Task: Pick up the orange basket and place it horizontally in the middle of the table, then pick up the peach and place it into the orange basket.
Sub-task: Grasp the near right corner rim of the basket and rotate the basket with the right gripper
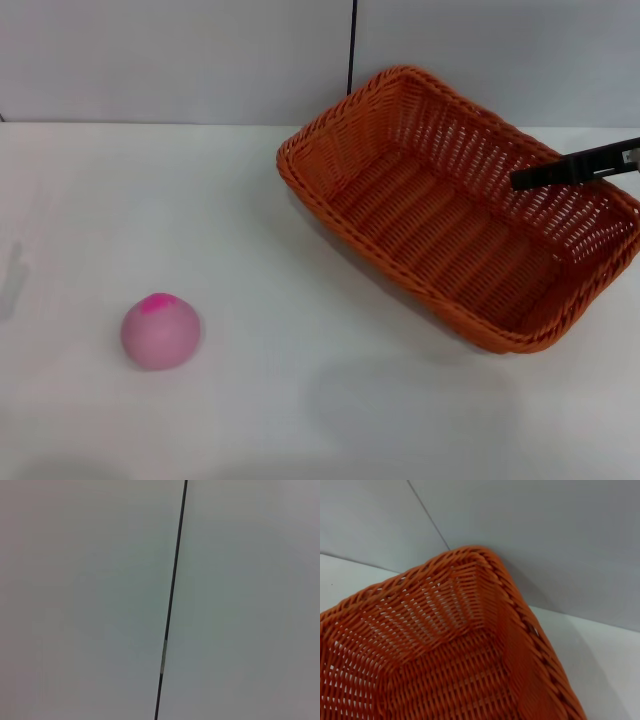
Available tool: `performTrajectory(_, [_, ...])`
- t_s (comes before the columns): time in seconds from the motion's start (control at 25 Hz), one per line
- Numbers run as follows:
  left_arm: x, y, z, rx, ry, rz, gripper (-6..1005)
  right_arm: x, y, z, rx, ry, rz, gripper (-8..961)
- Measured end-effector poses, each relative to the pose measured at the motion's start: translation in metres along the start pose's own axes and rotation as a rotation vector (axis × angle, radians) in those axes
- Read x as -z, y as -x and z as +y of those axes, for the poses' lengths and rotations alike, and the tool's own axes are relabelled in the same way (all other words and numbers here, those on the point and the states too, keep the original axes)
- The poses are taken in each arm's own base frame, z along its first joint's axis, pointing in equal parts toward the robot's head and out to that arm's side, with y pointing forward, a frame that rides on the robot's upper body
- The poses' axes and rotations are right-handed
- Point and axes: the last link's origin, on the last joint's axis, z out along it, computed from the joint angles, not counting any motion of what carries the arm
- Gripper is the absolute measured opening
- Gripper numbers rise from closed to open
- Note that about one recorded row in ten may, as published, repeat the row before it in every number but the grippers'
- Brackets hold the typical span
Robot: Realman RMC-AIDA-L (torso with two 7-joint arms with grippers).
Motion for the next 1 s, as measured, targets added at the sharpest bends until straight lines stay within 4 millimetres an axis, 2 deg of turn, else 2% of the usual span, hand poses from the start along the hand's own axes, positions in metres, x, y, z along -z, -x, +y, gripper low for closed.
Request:
performTrajectory(0.04, [0.0, 0.0, 0.0, 0.0, 0.0, -0.001, 802, -0.001, 0.0, 0.001, 0.007, 0.003, 0.0, 595])
performTrajectory(0.24, [0.0, 0.0, 0.001, 0.002, 0.0, -0.001, 802, -0.005, -0.001, 0.001, 0.016, -0.002, -0.006, 420])
performTrajectory(0.72, [0.001, 0.0, 0.002, 0.007, 0.003, 0.005, 802, -0.008, -0.002, 0.0, 0.052, -0.008, -0.02, 354])
performTrajectory(1.0, [0.005, -0.001, 0.002, 0.005, 0.011, 0.011, 801, -0.008, 0.006, 0.011, 0.184, 0.033, -0.001, 277])
